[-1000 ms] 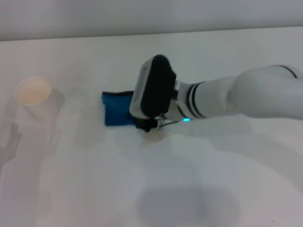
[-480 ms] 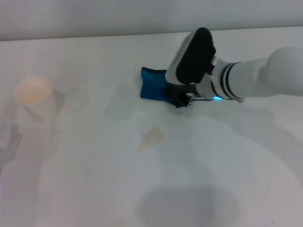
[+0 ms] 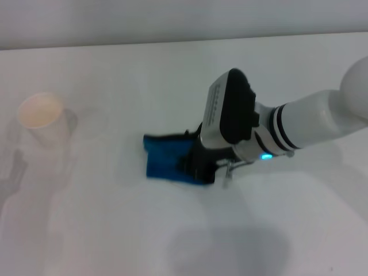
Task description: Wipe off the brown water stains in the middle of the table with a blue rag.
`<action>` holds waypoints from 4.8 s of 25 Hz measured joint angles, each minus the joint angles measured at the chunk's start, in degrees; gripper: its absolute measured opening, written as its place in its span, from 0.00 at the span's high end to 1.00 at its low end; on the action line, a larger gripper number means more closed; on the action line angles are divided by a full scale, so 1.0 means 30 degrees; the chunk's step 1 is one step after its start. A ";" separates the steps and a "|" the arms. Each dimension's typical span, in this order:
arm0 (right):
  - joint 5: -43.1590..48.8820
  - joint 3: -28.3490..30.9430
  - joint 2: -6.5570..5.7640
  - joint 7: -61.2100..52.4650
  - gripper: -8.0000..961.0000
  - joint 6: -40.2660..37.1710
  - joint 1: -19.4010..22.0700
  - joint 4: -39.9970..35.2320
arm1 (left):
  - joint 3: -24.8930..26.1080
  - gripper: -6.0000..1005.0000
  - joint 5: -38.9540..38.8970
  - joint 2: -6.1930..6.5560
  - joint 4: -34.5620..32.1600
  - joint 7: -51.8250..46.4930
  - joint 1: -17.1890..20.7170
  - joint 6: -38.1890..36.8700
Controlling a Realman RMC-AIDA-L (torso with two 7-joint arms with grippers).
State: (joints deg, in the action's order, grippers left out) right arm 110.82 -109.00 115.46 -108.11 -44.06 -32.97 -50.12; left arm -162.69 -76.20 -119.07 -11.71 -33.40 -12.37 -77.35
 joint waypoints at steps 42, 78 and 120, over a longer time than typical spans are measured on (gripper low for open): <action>0.2499 0.4998 -0.0211 0.0295 0.91 0.1043 -0.0018 0.1939 | 0.0001 0.12 0.0000 0.0081 0.0388 -0.0235 -0.0103 -0.0315; -1.2447 1.0384 -0.0052 0.6176 0.40 -0.3079 0.3686 0.1109 | 0.0001 0.12 0.0264 -0.0008 0.0355 -0.0235 0.0169 -0.0524; -3.0700 1.4719 0.0120 3.0387 0.12 -0.5265 0.2588 1.3582 | 0.0156 0.12 -0.3751 0.0011 0.0999 -0.0166 -0.2996 0.2825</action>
State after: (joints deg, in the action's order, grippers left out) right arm 18.72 -64.85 115.82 -16.95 -59.85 -25.21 -9.37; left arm -162.22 -87.45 -119.04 -8.71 -33.89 -21.35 -68.88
